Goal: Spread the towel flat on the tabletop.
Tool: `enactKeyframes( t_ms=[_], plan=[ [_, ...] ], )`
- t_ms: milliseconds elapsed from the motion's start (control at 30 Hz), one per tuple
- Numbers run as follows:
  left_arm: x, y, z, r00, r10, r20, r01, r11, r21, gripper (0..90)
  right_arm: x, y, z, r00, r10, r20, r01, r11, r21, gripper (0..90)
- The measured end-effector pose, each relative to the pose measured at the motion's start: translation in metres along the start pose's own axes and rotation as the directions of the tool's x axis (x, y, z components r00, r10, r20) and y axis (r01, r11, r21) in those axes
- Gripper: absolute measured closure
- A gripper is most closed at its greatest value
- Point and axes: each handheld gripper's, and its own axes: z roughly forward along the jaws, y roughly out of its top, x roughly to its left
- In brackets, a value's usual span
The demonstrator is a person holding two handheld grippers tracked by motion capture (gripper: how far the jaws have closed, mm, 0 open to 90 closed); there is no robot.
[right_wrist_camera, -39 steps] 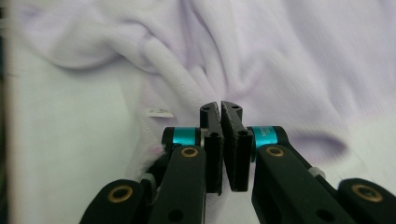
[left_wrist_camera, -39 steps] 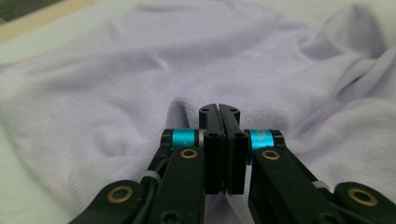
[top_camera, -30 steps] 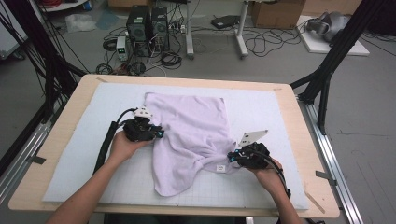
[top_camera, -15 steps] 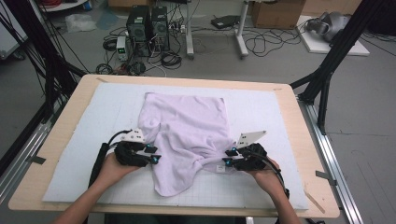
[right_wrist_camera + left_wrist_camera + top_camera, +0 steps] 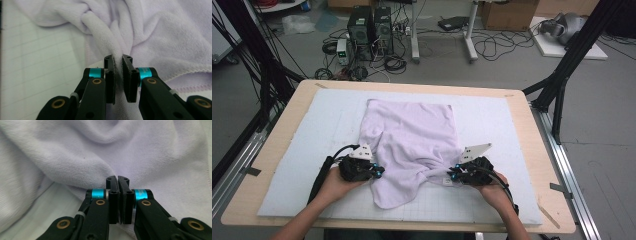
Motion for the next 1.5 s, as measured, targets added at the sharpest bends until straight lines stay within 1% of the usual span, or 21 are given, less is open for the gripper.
enactKeyframes(
  t_ms=[200, 300, 367, 433, 467, 500, 533, 600, 667, 800, 900, 967, 1000, 1033, 1067, 1133, 1200, 1267, 1300, 1433, 1500],
  plan=[
    [0.013, -0.005, -0.045, 0.9978, -0.026, -0.061, 0.023, 0.9985, -0.049, 87.4, 0.015, 0.003, -0.009, 0.9992, -0.020, -0.036, 0.019, 0.999, -0.032, 83.5],
    [0.016, -0.006, -0.066, 0.9962, -0.032, -0.081, 0.026, 0.9967, -0.077, 87.5, 0.027, 0.006, -0.008, 0.9955, -0.033, -0.089, 0.029, 0.998, -0.052, 83.8],
    [0.016, -0.006, -0.073, 0.9947, -0.033, -0.097, 0.025, 0.9958, -0.088, 87.5, 0.036, 0.010, -0.007, 0.9907, -0.066, -0.119, 0.060, 0.997, -0.051, 83.7],
    [0.016, -0.006, -0.072, 0.9939, -0.032, -0.105, 0.023, 0.9964, -0.081, 86.7, 0.042, 0.016, -0.005, 0.9857, -0.090, -0.142, 0.085, 0.995, -0.045, 81.3],
    [0.017, -0.007, -0.071, 0.9944, -0.038, -0.099, 0.030, 0.9962, -0.081, 84.7, 0.042, 0.018, -0.004, 0.9860, -0.097, -0.136, 0.092, 0.995, -0.041, 79.0],
    [0.018, -0.008, -0.068, 0.9951, -0.046, -0.088, 0.038, 0.9957, -0.084, 79.0, 0.041, 0.020, -0.004, 0.9873, -0.098, -0.125, 0.094, 0.995, -0.036, 76.8],
    [0.019, -0.010, -0.067, 0.9956, -0.057, -0.074, 0.050, 0.9949, -0.087, 71.7, 0.038, 0.021, -0.005, 0.9878, -0.092, -0.125, 0.087, 0.995, -0.048, 74.4],
    [0.021, -0.014, -0.065, 0.9957, -0.069, -0.063, 0.063, 0.9936, -0.094, 63.9, 0.032, 0.021, -0.008, 0.9907, -0.064, -0.120, 0.055, 0.996, -0.074, 71.6],
    [0.022, -0.017, -0.063, 0.9954, -0.083, -0.049, 0.078, 0.9925, -0.094, 56.5, 0.025, 0.019, -0.009, 0.9941, -0.045, -0.099, 0.037, 0.996, -0.083, 68.2],
    [0.018, -0.023, -0.054, 0.9967, -0.078, -0.021, 0.077, 0.9947, -0.068, 51.4, 0.013, 0.011, -0.010, 0.9972, 0.006, -0.075, -0.013, 0.996, -0.088, 64.8],
    [0.013, -0.027, -0.040, 0.9981, -0.062, 0.002, 0.062, 0.9977, -0.028, 50.9, 0.011, 0.007, -0.007, 0.9969, 0.017, -0.076, -0.023, 0.996, -0.082, 61.7],
    [0.010, -0.029, -0.029, 0.9985, -0.054, 0.009, 0.054, 0.9985, -0.001, 52.7, 0.014, 0.006, -0.001, 0.9967, 0.004, -0.081, -0.008, 0.999, -0.053, 61.0],
    [0.009, -0.030, -0.024, 0.9987, -0.049, 0.014, 0.049, 0.9987, 0.015, 55.6, 0.015, 0.006, 0.003, 0.9962, 0.005, -0.087, -0.008, 0.999, -0.036, 61.0],
    [0.006, -0.030, -0.020, 0.9995, -0.031, 0.003, 0.031, 0.9994, 0.015, 60.6, 0.016, 0.005, 0.007, 0.9959, 0.004, -0.090, -0.007, 1.000, -0.024, 61.1],
    [0.005, -0.030, -0.019, 0.9997, -0.018, -0.016, 0.018, 0.9998, 0.006, 63.6, 0.017, 0.004, 0.011, 0.9961, -0.002, -0.088, 0.001, 1.000, -0.010, 62.0],
    [0.006, -0.030, -0.020, 0.9995, -0.022, -0.022, 0.022, 0.9997, 0.011, 71.3, 0.018, 0.003, 0.019, 0.9947, 0.001, -0.103, 0.001, 1.000, 0.019, 66.4],
    [0.007, -0.030, -0.021, 0.9996, -0.030, 0.002, 0.030, 0.9995, 0.014, 81.6, 0.020, 0.002, 0.022, 0.9949, -0.006, -0.101, 0.008, 1.000, 0.013, 72.9],
    [0.006, -0.030, -0.022, 0.9998, -0.021, 0.006, 0.020, 0.9997, 0.015, 84.7, 0.021, 0.002, 0.021, 0.9936, -0.010, -0.112, 0.012, 1.000, 0.015, 81.2],
    [0.005, -0.030, -0.023, 0.9998, -0.013, 0.013, 0.013, 0.9997, 0.019, 85.3, 0.021, 0.002, 0.020, 0.9926, -0.006, -0.122, 0.007, 1.000, 0.013, 82.8],
    [0.000, -0.032, -0.030, 0.9998, -0.004, 0.019, 0.004, 1.0000, 0.008, 85.8, 0.027, 0.002, 0.015, 0.9895, -0.008, -0.144, 0.008, 1.000, -0.001, 84.1],
    [-0.004, -0.034, -0.037, 0.9998, 0.005, 0.018, -0.005, 1.0000, 0.001, 85.8, 0.030, 0.002, 0.011, 0.9896, -0.016, -0.143, 0.014, 1.000, -0.014, 84.2]
  ],
)
